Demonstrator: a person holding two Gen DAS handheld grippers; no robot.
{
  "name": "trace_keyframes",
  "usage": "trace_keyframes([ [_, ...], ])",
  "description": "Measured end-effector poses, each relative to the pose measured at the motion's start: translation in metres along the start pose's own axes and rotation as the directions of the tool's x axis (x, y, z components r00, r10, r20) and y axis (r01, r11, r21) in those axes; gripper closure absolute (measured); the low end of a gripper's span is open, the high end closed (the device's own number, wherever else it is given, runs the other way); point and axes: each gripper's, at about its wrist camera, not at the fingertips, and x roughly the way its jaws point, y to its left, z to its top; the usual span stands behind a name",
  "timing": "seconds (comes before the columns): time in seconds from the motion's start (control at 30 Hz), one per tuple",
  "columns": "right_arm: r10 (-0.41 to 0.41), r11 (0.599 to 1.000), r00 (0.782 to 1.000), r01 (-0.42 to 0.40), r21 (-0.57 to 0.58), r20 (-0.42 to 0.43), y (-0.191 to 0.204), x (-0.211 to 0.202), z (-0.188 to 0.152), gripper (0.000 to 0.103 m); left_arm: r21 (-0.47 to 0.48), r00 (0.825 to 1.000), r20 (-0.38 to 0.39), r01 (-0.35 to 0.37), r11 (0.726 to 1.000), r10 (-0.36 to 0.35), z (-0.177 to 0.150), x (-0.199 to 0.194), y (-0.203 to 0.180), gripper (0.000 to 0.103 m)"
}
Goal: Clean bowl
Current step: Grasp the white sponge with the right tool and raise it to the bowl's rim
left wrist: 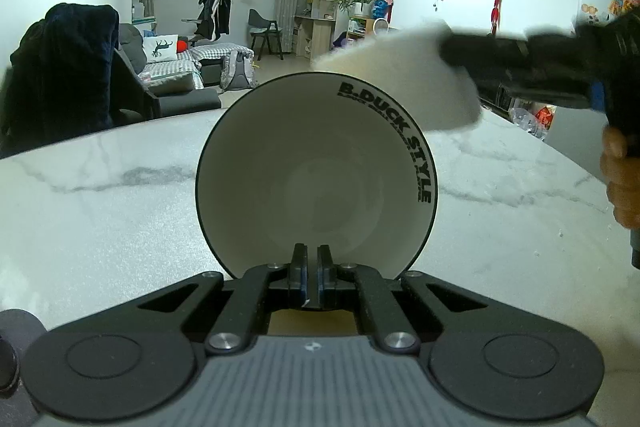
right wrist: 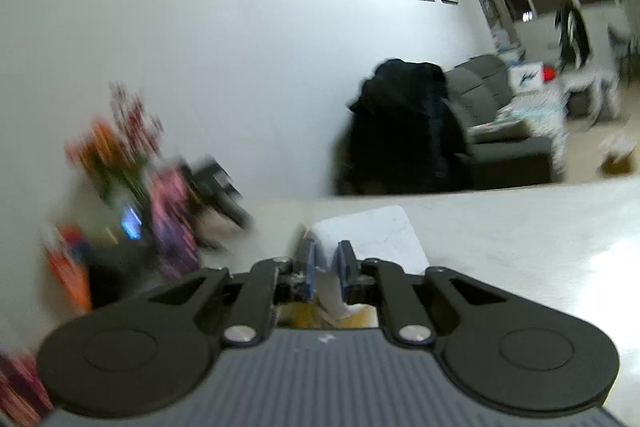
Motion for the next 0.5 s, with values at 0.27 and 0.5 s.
trace_keyframes([
  [0.27,0.055,0.976,0.998,-0.056,0.210,0.012,-0.031,0.017,-0.004,0.090,0.002,1.000,-0.001,-0.004,1.000,0.004,0.000,0.001,-0.001,0.100],
  [0.5,0.068,0.977,0.998,-0.069,0.200,0.014,-0.017,0.022,0.000,0.089,0.011,1.000,-0.005,-0.018,1.000,0.018,0.001,0.002,-0.003,0.100],
])
